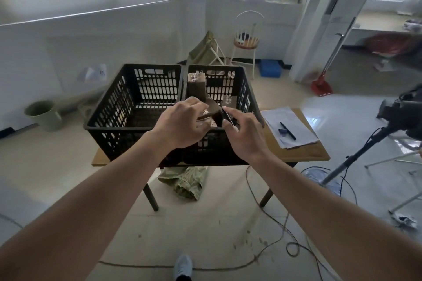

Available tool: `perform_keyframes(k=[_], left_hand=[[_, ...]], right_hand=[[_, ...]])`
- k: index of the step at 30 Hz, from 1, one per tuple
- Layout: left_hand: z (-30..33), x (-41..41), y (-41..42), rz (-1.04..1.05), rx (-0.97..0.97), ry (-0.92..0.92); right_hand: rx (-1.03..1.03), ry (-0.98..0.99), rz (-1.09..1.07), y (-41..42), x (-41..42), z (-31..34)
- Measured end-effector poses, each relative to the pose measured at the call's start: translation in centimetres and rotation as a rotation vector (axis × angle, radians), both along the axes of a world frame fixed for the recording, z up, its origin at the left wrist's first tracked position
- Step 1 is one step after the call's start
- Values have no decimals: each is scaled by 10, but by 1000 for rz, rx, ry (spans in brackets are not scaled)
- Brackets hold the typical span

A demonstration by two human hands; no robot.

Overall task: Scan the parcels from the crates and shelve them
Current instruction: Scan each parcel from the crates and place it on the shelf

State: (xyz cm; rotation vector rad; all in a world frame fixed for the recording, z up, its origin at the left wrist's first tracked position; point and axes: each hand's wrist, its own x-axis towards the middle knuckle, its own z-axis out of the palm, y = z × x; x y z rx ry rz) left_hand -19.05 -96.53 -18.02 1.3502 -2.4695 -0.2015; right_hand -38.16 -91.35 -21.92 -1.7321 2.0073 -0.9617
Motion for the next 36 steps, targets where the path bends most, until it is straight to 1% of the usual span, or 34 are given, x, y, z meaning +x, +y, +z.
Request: perform_keyframes(k=[7,16,21,29,36], left_hand=[[-20,0,-125,-43,71,-19],[-48,-32,-230,-17,178,-71],[-71,-65,-281,80,227,-86],[-101,-120,-346,331,314,-68],[-120,-131,-393,360,310,-112]], right_hand=[[56,-31,-62,-101,5,-15],[134,-77,-67,-206,-29,-50],[188,-114,-5,-266,-64,-81],[335,-181,160,-342,-116,-121],[478,-285,209,-387,-139,-139]])
